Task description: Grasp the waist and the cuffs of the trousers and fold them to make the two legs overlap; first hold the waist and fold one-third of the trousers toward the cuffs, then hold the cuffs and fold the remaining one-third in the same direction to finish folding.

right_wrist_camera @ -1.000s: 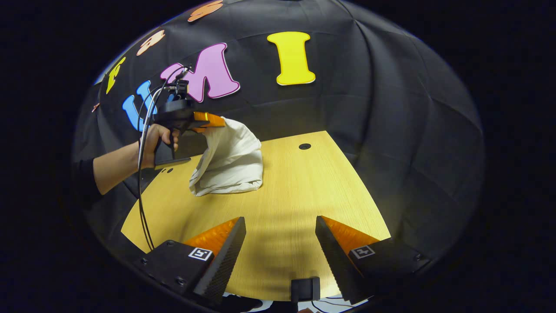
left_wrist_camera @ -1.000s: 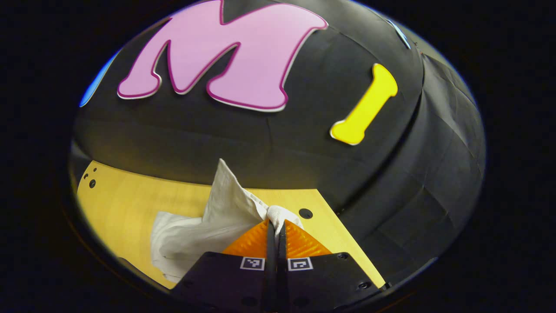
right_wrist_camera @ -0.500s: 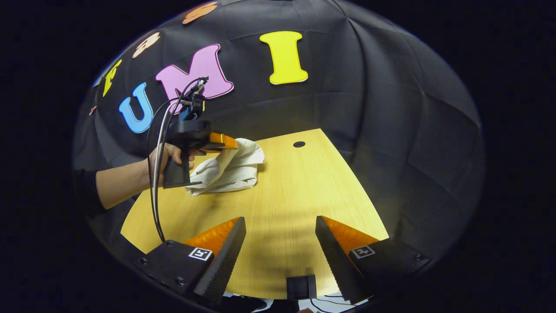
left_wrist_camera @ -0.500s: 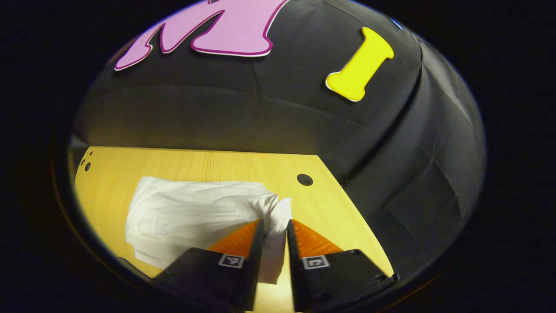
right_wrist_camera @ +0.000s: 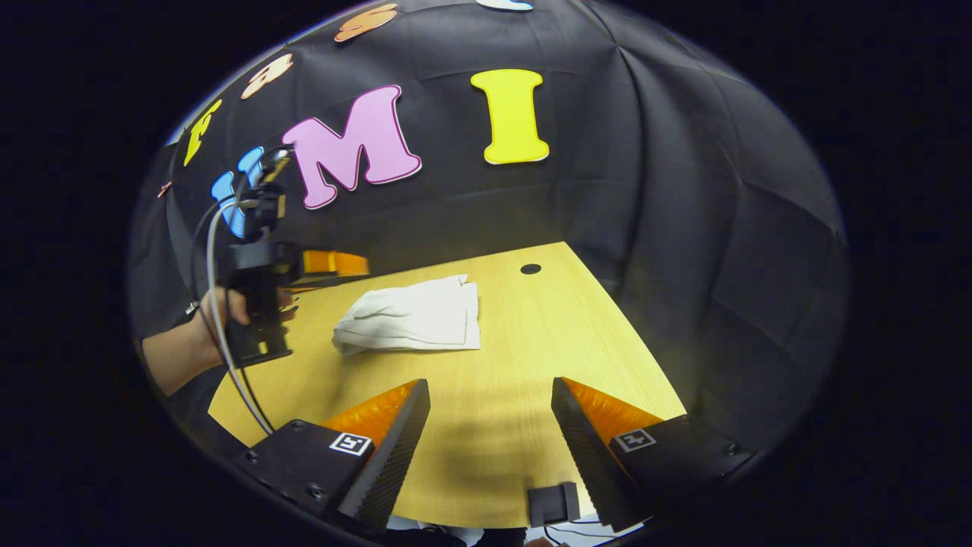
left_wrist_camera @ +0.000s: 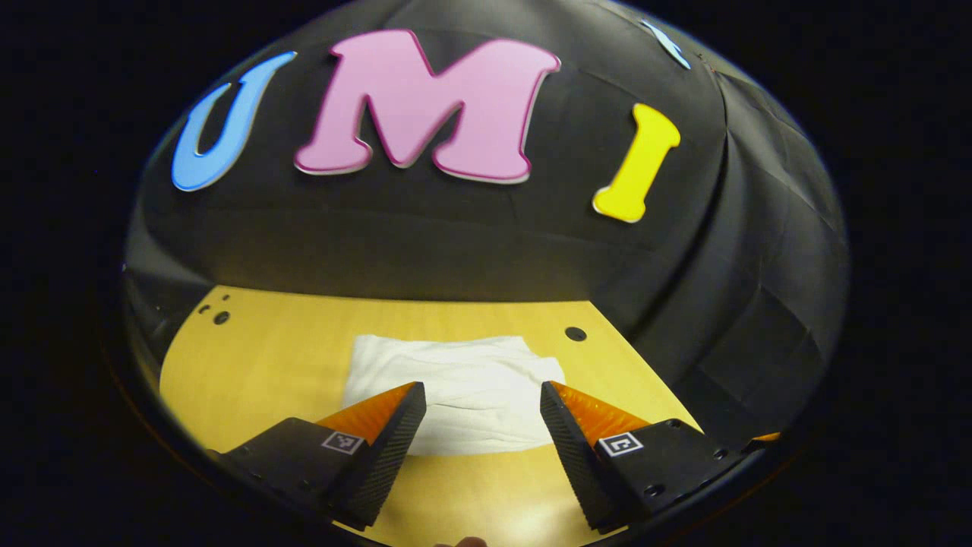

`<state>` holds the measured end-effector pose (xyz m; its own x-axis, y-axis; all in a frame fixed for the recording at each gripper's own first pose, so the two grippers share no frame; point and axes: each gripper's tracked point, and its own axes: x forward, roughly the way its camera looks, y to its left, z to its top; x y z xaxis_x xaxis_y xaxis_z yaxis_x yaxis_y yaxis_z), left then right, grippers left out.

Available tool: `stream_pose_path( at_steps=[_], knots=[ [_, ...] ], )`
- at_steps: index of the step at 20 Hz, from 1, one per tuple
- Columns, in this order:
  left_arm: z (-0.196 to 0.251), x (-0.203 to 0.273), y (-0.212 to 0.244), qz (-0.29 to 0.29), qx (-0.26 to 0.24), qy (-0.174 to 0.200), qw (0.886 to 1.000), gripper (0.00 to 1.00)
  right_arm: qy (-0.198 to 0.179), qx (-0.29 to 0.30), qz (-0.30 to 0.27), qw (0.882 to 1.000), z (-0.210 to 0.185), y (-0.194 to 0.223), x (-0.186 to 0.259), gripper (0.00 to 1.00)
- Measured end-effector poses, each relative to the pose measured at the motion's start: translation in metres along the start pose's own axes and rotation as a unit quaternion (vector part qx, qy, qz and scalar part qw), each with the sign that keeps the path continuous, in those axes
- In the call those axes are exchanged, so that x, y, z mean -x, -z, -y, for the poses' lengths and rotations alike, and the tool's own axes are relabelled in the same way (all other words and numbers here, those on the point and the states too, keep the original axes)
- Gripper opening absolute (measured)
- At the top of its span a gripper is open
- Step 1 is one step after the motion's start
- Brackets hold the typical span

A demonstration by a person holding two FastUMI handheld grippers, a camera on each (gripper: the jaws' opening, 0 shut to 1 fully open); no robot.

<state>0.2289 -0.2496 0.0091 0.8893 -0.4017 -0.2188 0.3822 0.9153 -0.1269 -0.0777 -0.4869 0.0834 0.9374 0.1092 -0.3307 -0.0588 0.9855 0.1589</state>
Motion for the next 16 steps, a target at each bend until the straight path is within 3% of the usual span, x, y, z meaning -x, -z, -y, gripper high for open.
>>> stream_pose_path(
  at_steps=[2,4,7,12,16],
  knots=[
    [-0.033,0.052,-0.008,0.024,-0.013,-0.024,0.999,0.96,0.0,-0.003,0.011,1.0,-0.023,-0.008,0.003,0.99],
    [-0.094,0.112,-0.007,0.052,-0.052,-0.074,0.995,0.96,-0.001,-0.005,0.03,1.0,-0.048,-0.018,0.009,0.99],
    [-0.138,0.17,0.008,0.057,-0.082,-0.102,0.99,0.96,-0.009,0.017,0.05,0.999,-0.081,-0.022,0.022,0.99],
    [-0.156,0.257,0.046,0.073,-0.029,-0.122,0.989,0.96,-0.02,0.03,0.056,0.998,-0.133,0.005,0.043,0.99],
    [-0.156,0.307,0.074,0.096,-0.003,-0.138,0.986,0.96,-0.042,0.044,0.025,0.998,-0.176,0.053,0.062,0.99]
  ],
)
